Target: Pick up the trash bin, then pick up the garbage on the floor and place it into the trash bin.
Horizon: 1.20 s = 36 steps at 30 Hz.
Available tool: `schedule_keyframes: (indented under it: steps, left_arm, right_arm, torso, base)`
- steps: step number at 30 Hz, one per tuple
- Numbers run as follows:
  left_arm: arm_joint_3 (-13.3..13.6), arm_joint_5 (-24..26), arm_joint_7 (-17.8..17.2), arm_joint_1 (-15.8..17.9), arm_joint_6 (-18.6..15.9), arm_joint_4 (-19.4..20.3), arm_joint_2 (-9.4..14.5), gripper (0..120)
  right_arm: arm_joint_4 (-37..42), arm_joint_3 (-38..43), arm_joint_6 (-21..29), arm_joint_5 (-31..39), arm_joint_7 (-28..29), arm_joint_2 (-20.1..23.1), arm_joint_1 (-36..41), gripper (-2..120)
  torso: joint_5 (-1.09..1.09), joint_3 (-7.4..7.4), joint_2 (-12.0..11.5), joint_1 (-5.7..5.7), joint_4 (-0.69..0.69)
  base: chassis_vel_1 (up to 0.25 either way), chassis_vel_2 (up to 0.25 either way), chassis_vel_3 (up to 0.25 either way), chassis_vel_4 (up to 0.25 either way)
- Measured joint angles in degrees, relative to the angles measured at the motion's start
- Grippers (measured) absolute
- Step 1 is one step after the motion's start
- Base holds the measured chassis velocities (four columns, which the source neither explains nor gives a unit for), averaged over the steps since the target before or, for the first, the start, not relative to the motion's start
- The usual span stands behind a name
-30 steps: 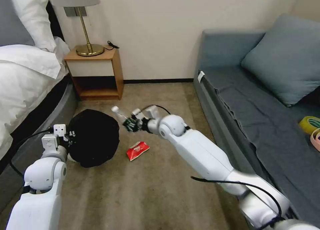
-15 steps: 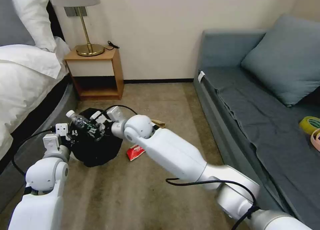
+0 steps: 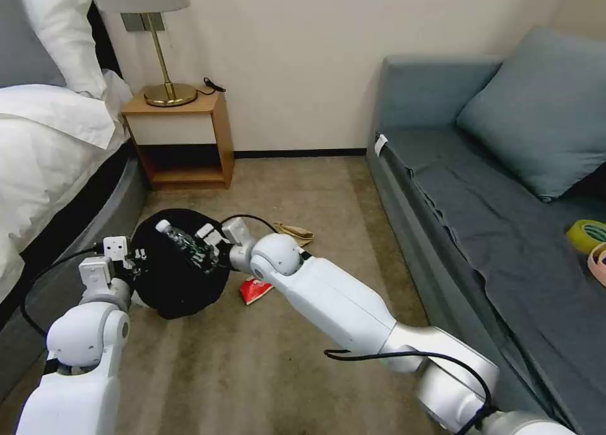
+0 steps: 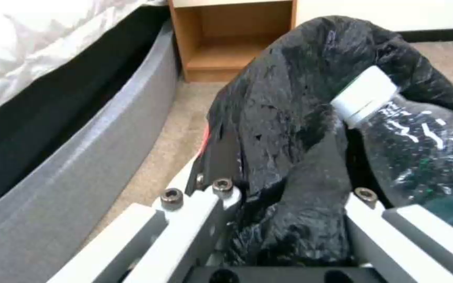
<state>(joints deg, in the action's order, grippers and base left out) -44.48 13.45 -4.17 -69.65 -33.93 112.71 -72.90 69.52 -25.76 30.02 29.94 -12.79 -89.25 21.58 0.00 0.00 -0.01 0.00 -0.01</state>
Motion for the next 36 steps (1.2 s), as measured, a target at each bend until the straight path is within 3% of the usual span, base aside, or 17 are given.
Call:
schedule_keyframes:
  steps: [11,30,36]
  left_arm:
    - [0.4,0.6,-0.2,-1.0,-0.2,1.6,-1.4,5]
    - [-0.3,0.9,-0.5,-1.7,-0.4,2.0,-2.1,5]
    - [-0.6,0.7,-0.6,-1.5,-0.2,1.2,-2.2,5]
  right_arm:
    - [-2.2,-0.5,-0.6,-1.7,-0.2,-1.4,0.0,19]
    - [-0.5,-1.1,-0.7,-2.2,1.9,0.5,1.6,89]
    - [-0.1,-0.6,-1.4,-2.3,2.3,1.3,2.9,100]
  torso:
    - [0.0,0.0,0.0,0.0,0.02]
    - [0.0,0.0,0.0,0.0,0.01]
    - [0.0,0.0,0.0,0.0,0.01]
  base:
    - [0.0,0.0,0.0,0.0]
    - [0.0,0.0,0.0,0.0]
    - [0.0,0.0,0.0,0.0]
